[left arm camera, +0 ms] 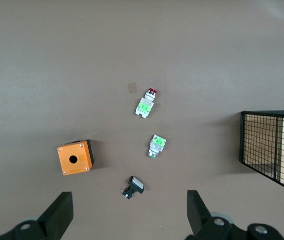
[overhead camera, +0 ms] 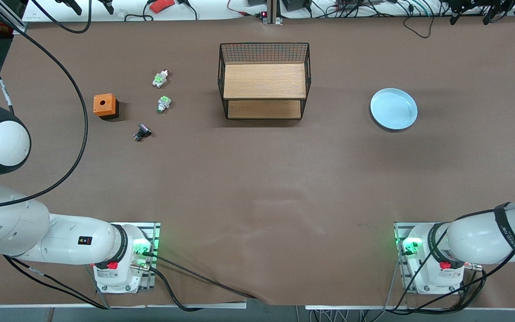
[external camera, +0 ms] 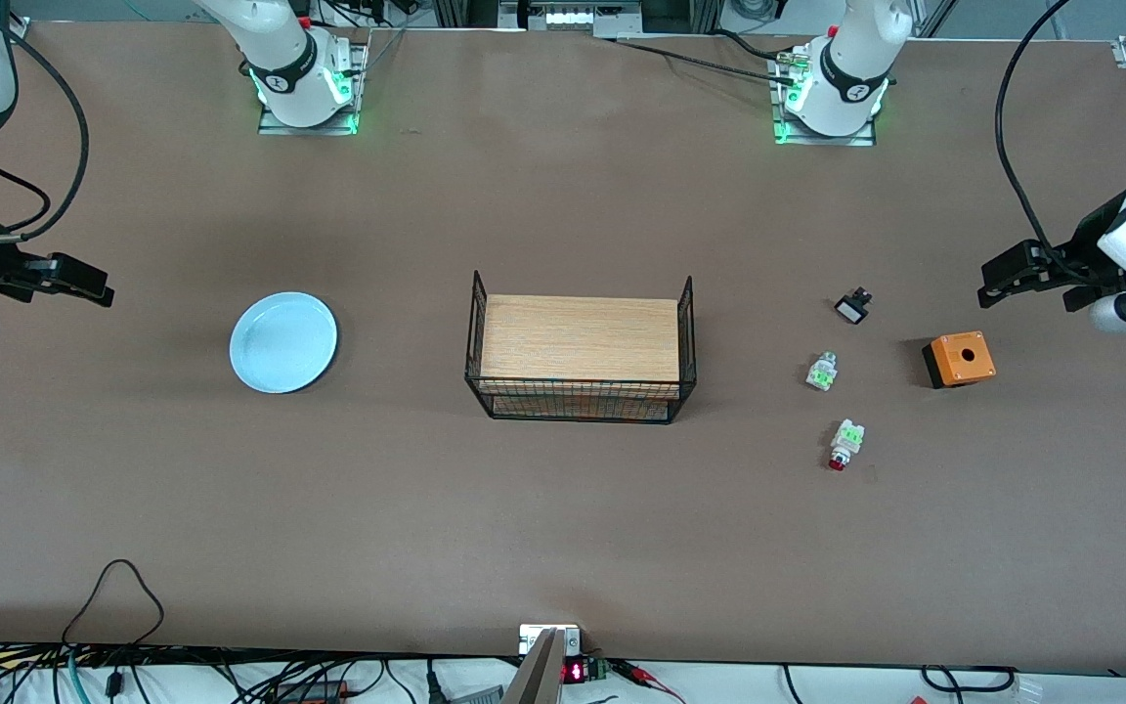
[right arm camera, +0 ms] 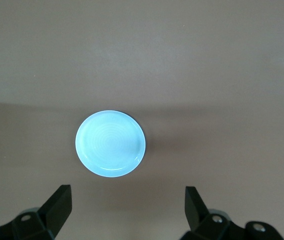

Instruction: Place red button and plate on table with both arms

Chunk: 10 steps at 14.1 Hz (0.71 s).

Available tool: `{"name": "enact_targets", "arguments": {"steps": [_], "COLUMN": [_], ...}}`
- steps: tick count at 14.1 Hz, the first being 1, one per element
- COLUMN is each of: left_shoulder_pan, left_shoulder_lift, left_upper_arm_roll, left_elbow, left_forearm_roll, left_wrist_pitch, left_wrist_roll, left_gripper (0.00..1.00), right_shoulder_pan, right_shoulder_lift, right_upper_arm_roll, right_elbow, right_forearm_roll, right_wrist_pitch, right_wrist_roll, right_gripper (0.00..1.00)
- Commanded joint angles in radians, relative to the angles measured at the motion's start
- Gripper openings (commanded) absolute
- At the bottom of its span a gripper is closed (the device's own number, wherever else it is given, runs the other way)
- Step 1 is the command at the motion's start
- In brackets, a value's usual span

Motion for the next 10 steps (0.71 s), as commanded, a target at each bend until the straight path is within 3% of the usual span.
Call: {"name": "enact_targets", "arguments": {"steps": [1,10], "left_shoulder_pan": [0.009,0.011], "left_shoulder_lift": [0.026,0.046], "left_upper_arm_roll": [-0.005,-0.005], "left_elbow": [0.034,0.064], "left_forearm_roll": [-0.007,-0.007], "left_wrist_pitch": [0.022,0.024], "left_wrist_roll": [0.025,0.025], "left_gripper": [1.0,1.0], "right_shoulder_pan": [-0.001,-0.001], "right_shoulder_lift": [-0.035,-0.049], "right_upper_arm_roll": [0.01,0.01], "right_elbow": [-0.031,0.021], "right_forearm_roll": [-0.014,-0.01], "right_wrist_pitch": [0.007,-0.021], "right_wrist_roll": [-0.021,-0.015], "right_gripper": [1.0,1.0]}}
